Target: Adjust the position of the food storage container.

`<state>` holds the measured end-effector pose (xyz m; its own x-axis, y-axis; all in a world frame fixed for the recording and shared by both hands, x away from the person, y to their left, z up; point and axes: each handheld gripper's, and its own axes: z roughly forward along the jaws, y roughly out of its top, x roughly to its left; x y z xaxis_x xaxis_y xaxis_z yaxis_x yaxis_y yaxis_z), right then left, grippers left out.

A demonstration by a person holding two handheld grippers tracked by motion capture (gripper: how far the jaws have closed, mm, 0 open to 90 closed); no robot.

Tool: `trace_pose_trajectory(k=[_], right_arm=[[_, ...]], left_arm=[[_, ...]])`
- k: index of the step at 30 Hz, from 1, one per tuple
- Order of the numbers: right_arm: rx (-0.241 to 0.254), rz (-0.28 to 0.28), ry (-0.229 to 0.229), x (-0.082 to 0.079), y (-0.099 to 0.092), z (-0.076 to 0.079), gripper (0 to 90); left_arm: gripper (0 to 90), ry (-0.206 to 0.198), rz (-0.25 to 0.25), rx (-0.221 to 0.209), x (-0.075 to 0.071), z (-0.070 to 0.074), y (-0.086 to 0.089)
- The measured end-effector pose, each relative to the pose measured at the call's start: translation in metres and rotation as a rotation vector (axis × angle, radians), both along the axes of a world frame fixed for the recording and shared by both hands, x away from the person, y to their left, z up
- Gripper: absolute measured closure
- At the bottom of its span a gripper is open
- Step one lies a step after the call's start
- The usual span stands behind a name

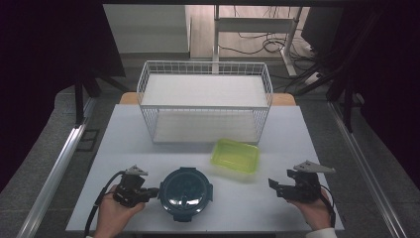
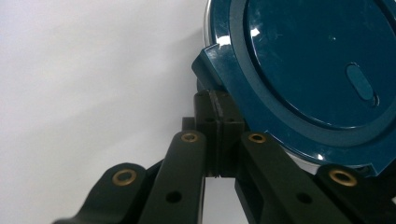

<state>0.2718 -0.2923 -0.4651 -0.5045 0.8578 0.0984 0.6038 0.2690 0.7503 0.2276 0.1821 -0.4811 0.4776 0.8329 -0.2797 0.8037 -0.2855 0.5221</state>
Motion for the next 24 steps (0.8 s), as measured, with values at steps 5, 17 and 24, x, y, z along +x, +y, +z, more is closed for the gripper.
trace_pose_trajectory(k=[5,17,24], right_arm=[[-0.001,0.001,0.001,0.0,0.0,0.0,19.2],[0.036,0.009,-0.006,0.0,0.002,0.005,19.3],[0.084,0.009,-0.005,-0.002,0.004,0.009,19.4]], left_arm=[[90.0,-0.004,-0.035,0.002,0.002,0.001,-0.014],[90.0,0.004,-0.068,-0.037,0.008,0.0,-0.029],[90.0,0.045,-0.11,-0.162,0.015,-0.006,-0.018]])
